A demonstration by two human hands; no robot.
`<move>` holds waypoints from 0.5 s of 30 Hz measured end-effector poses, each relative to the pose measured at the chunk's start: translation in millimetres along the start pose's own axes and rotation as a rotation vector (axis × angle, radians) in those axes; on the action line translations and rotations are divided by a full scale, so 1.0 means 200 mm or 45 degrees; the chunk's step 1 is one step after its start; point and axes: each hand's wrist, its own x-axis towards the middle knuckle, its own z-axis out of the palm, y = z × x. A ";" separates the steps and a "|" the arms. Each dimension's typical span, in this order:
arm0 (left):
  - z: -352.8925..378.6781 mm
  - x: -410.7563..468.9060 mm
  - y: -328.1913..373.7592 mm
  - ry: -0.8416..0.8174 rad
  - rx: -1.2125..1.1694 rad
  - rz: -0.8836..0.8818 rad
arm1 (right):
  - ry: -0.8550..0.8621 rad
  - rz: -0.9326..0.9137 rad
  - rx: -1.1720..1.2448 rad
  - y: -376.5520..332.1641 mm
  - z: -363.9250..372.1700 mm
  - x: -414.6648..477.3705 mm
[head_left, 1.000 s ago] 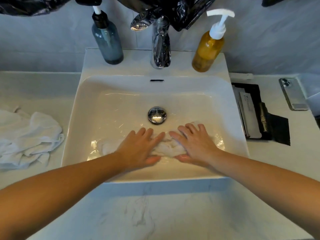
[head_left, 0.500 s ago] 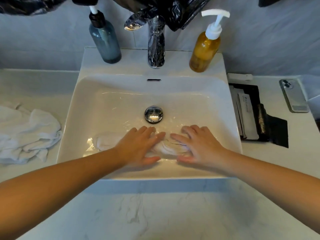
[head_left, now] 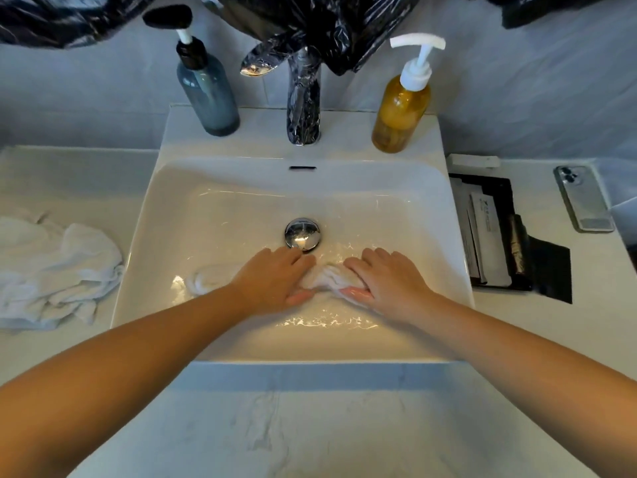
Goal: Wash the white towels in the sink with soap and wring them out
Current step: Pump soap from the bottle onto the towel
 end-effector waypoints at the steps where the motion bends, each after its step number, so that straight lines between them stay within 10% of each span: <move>1: -0.01 -0.08 -0.06 -0.049 0.052 -0.020 | -0.052 0.007 -0.019 0.01 -0.03 -0.01; 7: -0.14 -0.41 -0.28 -0.247 -0.361 -0.535 | -0.350 0.106 0.305 -0.21 -0.19 0.09; 15: -0.28 -0.42 -0.21 0.406 -1.715 -1.090 | -0.319 0.410 1.128 -0.38 -0.21 0.27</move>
